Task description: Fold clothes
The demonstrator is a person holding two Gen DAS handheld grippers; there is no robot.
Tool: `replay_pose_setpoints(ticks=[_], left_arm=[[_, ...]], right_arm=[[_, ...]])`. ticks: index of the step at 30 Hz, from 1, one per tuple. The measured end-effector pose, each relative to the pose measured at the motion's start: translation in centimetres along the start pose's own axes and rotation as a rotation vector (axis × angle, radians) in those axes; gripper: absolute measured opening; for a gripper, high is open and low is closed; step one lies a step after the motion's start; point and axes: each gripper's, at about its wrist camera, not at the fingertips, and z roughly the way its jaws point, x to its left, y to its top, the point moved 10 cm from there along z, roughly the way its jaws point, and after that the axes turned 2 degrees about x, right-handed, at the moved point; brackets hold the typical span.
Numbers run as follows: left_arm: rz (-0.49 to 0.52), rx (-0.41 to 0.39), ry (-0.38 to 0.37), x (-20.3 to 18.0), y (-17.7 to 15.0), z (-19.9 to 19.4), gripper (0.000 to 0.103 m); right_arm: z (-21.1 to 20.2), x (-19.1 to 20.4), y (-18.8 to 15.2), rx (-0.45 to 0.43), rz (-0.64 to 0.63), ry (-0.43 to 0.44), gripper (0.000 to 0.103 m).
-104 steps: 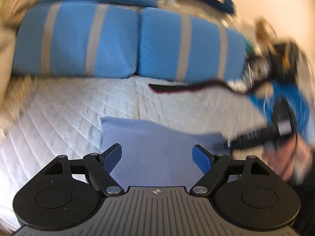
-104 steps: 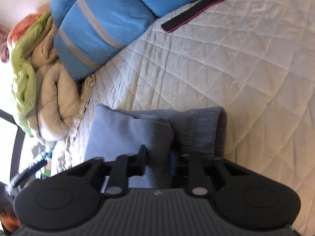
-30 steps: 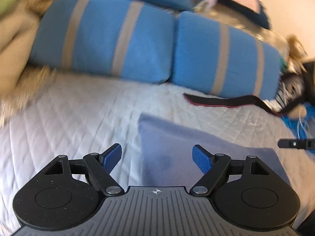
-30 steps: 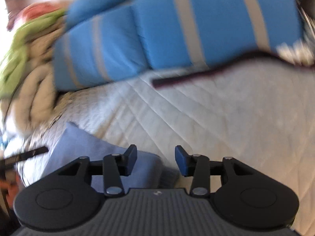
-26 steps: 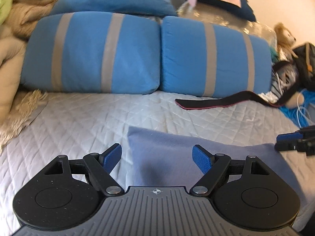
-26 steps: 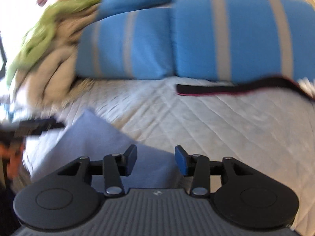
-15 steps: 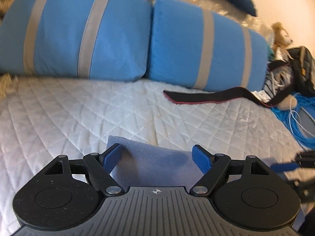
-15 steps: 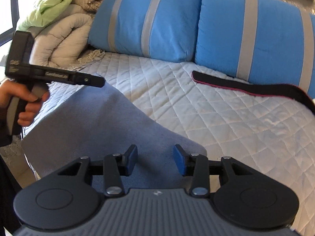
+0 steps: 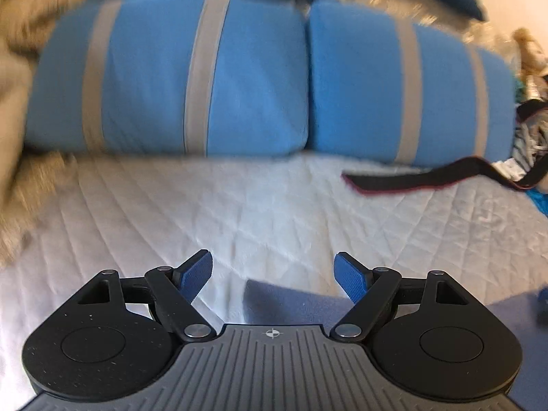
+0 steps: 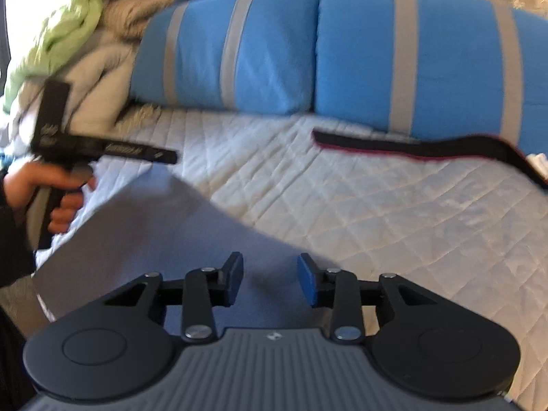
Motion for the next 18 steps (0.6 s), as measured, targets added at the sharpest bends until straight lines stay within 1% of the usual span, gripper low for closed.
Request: replay_pose_setpoints(ticks=[2,3,5,6,7,8,9,11,14,16,18], left_arm=[[0.017,-0.033,-0.050,-0.8,-0.5,-2.0,0.078],[0.025,-0.025,-0.084,-1.4,-1.1,-2.7,0.078],[0.071,0.024,-0.145,-2.8,-2.8,-3.3,0.078],[0.114,0.056,-0.150,-3.4,-3.9,-3.2,0.078],[0.154,0.091,-0.136,-3.6,-5.0,-2.9,0.077],[0.177,0.125,-0.121,-3.6,-6.0,-2.4,0.077],[0.179,0.162,-0.114,-3.4,-6.9,-1.8,0.077],[0.123,0.204,-0.137,-2.7,-7.9,-0.9,0.079],[0.035,0.246,-0.167,-1.8,-8.5,0.0,0.080],[0.019,0.255,-0.169,-1.6,-8.7,0.0,0.080],[0.037,0.251,-0.160,-1.7,-8.2,-0.3,0.080]], right_arm=[[-0.7,0.0,0.3,-0.038,-0.021,-0.011,0.051],[-0.9,0.2,0.3,-0.044,-0.029,-0.006,0.051],[-0.9,0.5,0.0,-0.029,-0.050,-0.009,0.049],[-0.7,0.6,-0.3,-0.013,-0.061,-0.019,0.044],[-0.3,0.5,-0.7,0.011,-0.068,-0.038,0.042],[0.1,0.3,-1.1,0.041,-0.071,-0.058,0.038],[0.5,0.1,-1.4,0.064,-0.071,-0.071,0.037],[1.1,-0.1,-1.7,0.096,-0.064,-0.080,0.037],[1.6,-0.4,-2.0,0.120,-0.036,-0.081,0.037],[1.8,-0.6,-2.2,0.132,-0.015,-0.080,0.037],[1.9,-0.7,-2.4,0.132,-0.010,-0.076,0.037]])
